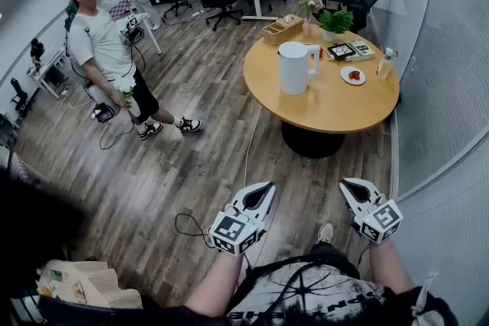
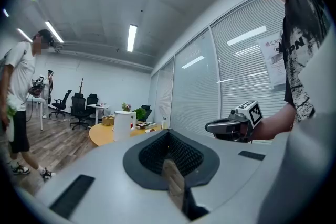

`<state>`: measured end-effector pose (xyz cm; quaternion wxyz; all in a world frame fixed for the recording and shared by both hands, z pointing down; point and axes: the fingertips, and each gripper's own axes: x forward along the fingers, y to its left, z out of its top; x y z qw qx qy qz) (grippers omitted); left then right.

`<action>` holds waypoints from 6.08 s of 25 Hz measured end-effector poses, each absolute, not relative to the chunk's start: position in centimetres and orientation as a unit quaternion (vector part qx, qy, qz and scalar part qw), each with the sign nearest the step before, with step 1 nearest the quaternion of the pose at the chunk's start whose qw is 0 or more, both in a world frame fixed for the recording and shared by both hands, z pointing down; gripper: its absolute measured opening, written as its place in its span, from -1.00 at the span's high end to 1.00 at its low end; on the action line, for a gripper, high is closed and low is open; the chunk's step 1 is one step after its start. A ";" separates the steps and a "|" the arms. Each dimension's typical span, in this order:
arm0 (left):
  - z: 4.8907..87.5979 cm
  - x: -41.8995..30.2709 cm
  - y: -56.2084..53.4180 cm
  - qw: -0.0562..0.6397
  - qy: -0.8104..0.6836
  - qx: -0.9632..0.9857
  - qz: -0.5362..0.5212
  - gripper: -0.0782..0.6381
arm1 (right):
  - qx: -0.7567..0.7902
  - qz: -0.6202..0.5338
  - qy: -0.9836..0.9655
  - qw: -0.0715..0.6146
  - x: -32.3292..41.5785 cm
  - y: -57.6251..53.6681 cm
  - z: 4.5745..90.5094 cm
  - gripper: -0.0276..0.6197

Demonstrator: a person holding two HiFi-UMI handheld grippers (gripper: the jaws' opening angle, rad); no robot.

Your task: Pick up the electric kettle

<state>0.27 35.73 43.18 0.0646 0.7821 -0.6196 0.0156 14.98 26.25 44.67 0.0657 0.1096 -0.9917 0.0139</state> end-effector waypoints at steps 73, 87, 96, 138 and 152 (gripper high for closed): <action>44.9 -6.9 -3.8 0.086 -0.657 0.746 0.057 0.78 | 0.045 0.055 -0.997 0.039 7.4 -13.3 47.1 0.85; 44.0 -15.9 -8.9 0.071 -0.608 0.788 0.058 0.78 | 0.105 0.028 -0.994 0.031 -1.9 -17.7 45.4 0.85; 45.4 -19.4 -10.8 0.083 -0.561 0.821 0.060 0.78 | 0.149 0.042 -0.987 0.037 -6.9 -19.2 46.2 0.85; 51.9 -23.3 -12.6 0.162 -0.564 0.806 0.078 0.78 | 0.265 0.021 -0.955 0.131 -16.6 -31.8 54.8 0.26; 52.7 -25.1 -11.3 0.171 -0.567 0.801 0.085 0.78 | 0.318 -0.006 -0.942 0.106 -19.8 -33.6 54.5 0.75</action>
